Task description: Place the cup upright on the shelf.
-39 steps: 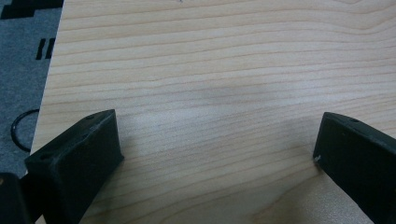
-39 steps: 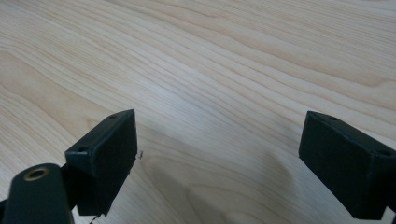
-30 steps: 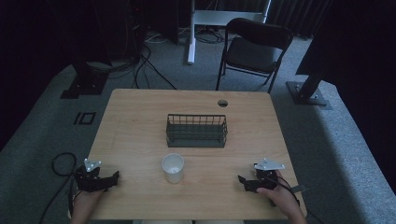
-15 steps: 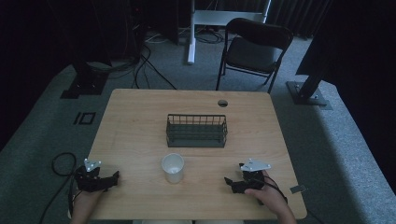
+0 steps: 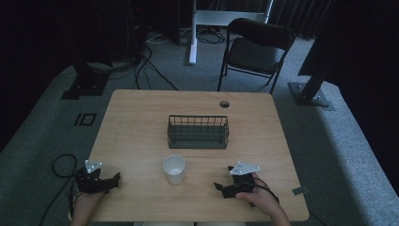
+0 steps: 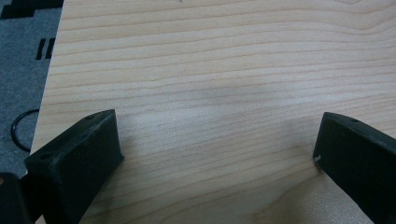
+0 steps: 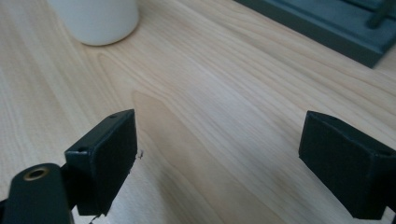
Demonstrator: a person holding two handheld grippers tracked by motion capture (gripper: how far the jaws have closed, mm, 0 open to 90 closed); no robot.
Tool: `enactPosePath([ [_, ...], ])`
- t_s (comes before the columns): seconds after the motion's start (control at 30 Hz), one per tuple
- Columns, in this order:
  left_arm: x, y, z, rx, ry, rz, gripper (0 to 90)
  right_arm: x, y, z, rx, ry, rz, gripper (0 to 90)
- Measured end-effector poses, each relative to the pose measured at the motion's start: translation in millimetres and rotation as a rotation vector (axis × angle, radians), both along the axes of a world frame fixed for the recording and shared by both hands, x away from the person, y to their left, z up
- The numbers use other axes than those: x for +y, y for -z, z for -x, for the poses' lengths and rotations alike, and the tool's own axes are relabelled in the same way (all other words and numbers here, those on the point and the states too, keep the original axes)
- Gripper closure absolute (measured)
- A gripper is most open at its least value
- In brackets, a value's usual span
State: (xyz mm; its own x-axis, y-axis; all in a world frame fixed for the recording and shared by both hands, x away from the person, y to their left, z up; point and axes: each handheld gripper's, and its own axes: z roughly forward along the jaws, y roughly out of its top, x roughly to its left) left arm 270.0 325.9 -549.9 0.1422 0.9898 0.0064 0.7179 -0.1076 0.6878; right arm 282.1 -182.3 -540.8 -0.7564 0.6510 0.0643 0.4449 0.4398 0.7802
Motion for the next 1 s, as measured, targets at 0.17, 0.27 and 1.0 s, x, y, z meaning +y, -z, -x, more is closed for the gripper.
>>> enactPosePath([
  [0.17, 0.0, 0.0, 0.0, 0.000, 0.000, 0.000, 0.9, 7.6, -2.0, 1.1, -0.007, -0.023, -0.001, 11.4],
  [0.27, 0.0, 0.0, 0.0, 0.000, 0.000, 0.000, 0.9, 12.4, -4.5, 1.2, -0.013, -0.037, -0.003, 11.4],
  [1.0, 0.0, 0.0, 0.0, 0.000, 0.000, 0.000, 0.9, 63.9, -5.9, 0.3, -0.029, -0.143, 0.004, 11.4],
])
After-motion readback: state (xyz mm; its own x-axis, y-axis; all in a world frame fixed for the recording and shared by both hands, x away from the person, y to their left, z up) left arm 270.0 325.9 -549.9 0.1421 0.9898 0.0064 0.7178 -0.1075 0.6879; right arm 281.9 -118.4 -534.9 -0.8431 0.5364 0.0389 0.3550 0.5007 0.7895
